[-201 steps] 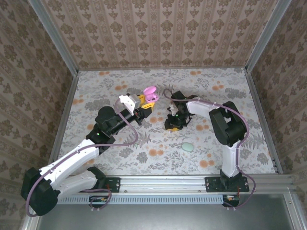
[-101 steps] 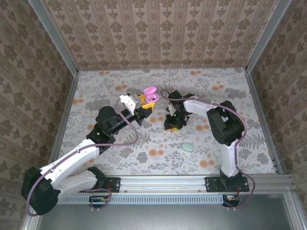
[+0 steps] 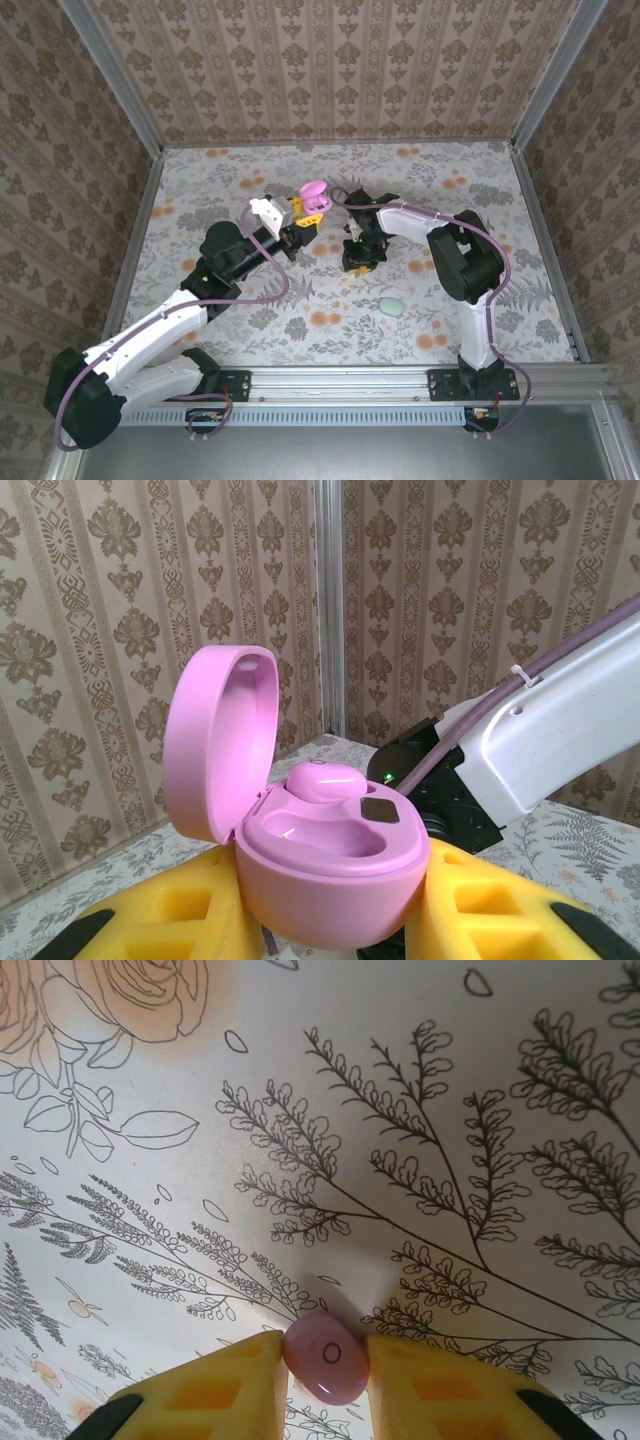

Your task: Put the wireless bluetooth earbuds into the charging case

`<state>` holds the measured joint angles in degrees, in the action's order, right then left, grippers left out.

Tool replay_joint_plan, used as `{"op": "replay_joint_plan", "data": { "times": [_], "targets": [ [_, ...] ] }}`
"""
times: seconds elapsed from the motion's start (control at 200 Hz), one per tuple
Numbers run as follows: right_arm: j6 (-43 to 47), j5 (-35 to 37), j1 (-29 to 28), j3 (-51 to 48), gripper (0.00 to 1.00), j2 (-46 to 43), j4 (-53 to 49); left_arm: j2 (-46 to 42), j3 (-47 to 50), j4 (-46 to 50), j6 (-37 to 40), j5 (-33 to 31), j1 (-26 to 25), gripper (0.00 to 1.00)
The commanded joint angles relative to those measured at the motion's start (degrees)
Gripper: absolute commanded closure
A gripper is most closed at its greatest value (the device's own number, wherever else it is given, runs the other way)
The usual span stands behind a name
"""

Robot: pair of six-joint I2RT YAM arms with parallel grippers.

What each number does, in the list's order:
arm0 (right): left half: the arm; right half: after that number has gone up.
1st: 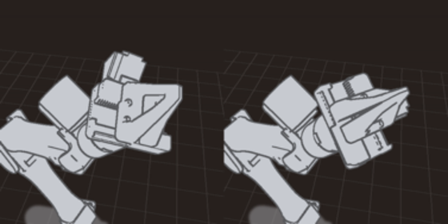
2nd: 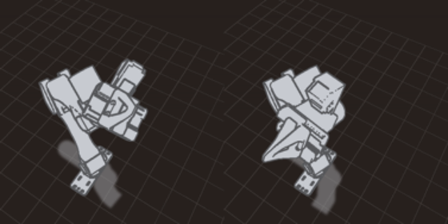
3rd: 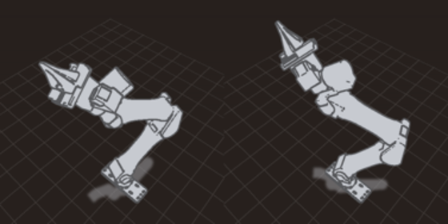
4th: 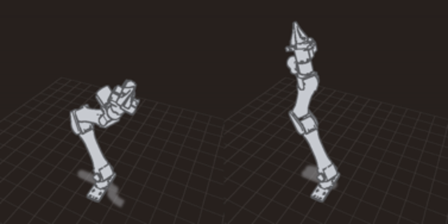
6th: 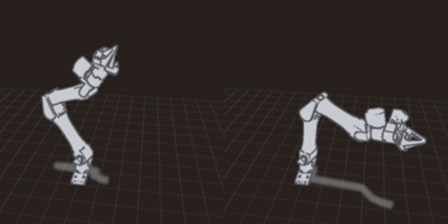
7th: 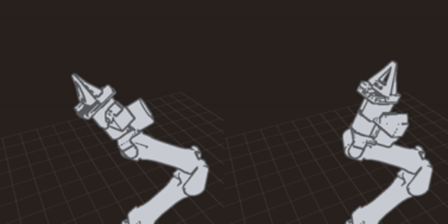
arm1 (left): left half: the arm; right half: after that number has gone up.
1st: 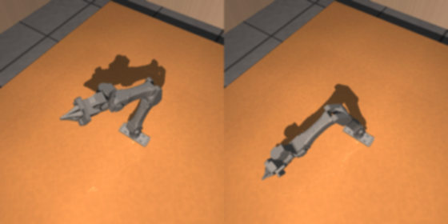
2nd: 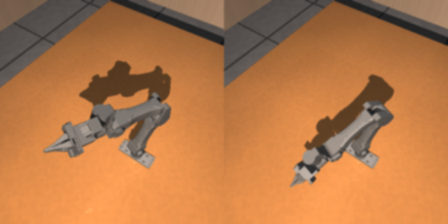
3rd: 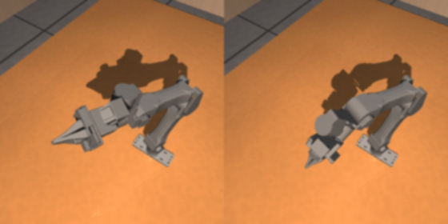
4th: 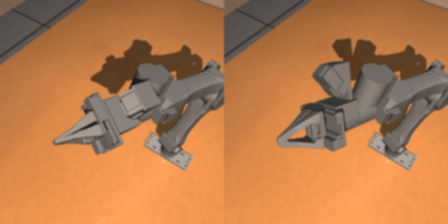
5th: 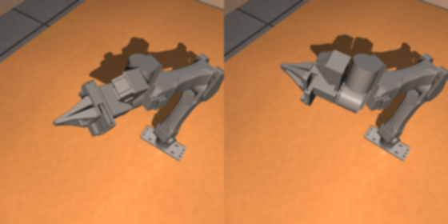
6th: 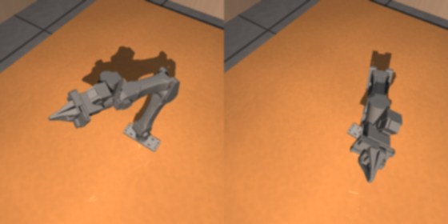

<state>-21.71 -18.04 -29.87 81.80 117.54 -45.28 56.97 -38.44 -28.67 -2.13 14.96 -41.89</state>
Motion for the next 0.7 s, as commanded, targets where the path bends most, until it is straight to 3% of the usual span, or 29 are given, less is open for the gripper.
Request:
{"op": "replay_joint_plan", "data": {
  "times": [0.0, 0.305, 0.69],
  "targets": [
    [-1.27, 4.95, -0.1, -0.16, 0.73, 0.24, 1.81, -0.25, -1.97, -1.18, -0.7, 0.42, 0.45, 0.66],
    [-4.67, 10.17, 0.68, -6.06, 0.75, -6.63, 6.33, 0.25, -2.21, -1.3, -0.68, 0.48, 0.46, 0.66],
    [-3.76, 8.87, 1.71, -5.98, 0.68, -4.36, 5.28, 0.84, -2.34, -1.8, -0.95, 0.78, 0.4, 0.66]
  ]
}}
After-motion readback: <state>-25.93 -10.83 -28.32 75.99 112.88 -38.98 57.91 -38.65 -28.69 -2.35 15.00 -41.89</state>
